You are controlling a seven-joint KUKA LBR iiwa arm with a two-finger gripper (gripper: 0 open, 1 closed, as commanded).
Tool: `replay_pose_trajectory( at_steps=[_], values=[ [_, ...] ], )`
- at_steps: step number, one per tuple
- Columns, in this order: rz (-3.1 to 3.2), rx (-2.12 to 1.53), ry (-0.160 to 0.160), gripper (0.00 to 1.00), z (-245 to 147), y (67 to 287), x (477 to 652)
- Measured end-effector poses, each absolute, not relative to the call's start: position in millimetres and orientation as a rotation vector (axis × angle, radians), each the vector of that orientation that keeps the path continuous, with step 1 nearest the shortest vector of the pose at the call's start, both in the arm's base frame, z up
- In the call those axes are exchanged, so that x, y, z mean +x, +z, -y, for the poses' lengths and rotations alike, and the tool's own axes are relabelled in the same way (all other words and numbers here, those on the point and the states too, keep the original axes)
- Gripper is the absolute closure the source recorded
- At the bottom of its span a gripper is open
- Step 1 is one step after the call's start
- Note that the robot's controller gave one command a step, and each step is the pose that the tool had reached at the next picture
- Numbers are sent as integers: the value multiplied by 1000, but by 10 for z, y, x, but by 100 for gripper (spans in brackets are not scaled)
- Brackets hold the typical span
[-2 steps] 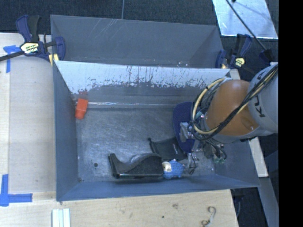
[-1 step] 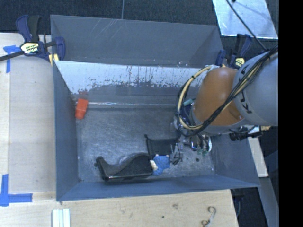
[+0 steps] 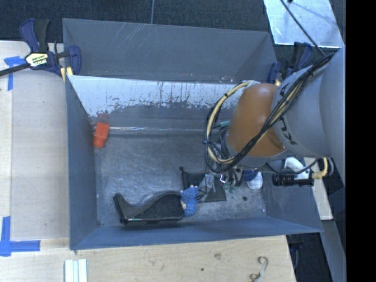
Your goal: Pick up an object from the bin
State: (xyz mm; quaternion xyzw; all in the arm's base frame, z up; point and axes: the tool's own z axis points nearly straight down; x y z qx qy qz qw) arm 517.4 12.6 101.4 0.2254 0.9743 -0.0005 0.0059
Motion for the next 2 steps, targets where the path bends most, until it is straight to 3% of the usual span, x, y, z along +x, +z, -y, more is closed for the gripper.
replay_pose_trajectory(
  at_steps=[1, 2],
  values=[
    [-3017, 866, -8, 0, -42, 706, 5153],
    [-3016, 863, -4, 0, -16, 715, 5165]
  ],
)
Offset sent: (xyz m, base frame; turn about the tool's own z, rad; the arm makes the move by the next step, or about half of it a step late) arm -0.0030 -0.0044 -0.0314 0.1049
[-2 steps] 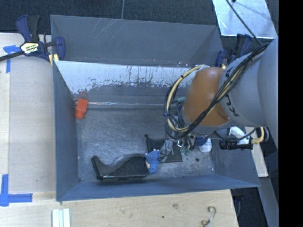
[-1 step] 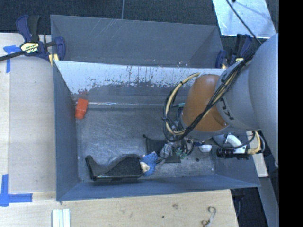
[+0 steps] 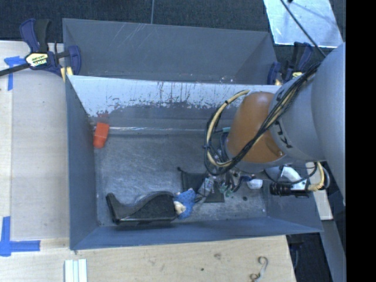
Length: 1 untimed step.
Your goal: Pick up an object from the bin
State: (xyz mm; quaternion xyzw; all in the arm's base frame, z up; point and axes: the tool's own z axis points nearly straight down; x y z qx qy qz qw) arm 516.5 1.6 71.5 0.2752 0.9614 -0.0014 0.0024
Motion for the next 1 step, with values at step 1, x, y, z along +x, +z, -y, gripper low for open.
replay_pose_trajectory(
  at_steps=[1],
  values=[
    [-3019, 860, -2, 100, -33, 711, 5161]
  ],
)
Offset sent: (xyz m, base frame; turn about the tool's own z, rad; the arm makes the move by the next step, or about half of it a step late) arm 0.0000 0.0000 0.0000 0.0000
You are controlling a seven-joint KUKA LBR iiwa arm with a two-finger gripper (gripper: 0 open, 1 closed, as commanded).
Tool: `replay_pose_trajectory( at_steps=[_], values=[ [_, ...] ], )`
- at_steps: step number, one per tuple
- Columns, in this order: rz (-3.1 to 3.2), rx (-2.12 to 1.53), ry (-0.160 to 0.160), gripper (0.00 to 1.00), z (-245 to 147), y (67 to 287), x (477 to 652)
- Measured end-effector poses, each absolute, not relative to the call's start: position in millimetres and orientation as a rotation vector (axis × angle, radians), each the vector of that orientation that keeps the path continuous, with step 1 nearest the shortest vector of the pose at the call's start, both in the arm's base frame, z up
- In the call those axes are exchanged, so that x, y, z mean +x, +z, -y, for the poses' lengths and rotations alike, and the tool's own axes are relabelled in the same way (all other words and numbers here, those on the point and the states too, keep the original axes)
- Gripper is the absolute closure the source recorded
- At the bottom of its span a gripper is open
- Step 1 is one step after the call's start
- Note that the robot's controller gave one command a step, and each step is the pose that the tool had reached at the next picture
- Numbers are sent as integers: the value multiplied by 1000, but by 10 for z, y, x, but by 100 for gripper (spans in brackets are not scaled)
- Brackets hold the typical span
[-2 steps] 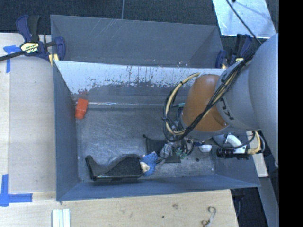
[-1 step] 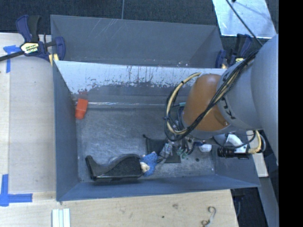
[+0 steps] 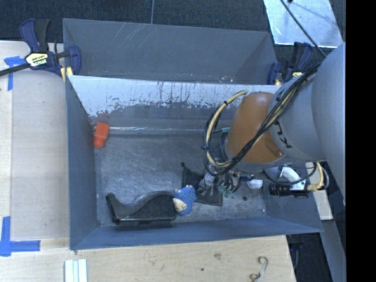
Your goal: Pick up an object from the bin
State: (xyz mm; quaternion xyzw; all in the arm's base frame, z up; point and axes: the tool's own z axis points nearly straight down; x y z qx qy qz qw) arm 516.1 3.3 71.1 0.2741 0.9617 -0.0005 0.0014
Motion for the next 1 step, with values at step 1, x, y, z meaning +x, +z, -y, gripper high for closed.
replay_pose_trajectory(
  at_steps=[1],
  values=[
    [-3012, 854, 4, 100, -24, 2040, 5186]
  ],
)
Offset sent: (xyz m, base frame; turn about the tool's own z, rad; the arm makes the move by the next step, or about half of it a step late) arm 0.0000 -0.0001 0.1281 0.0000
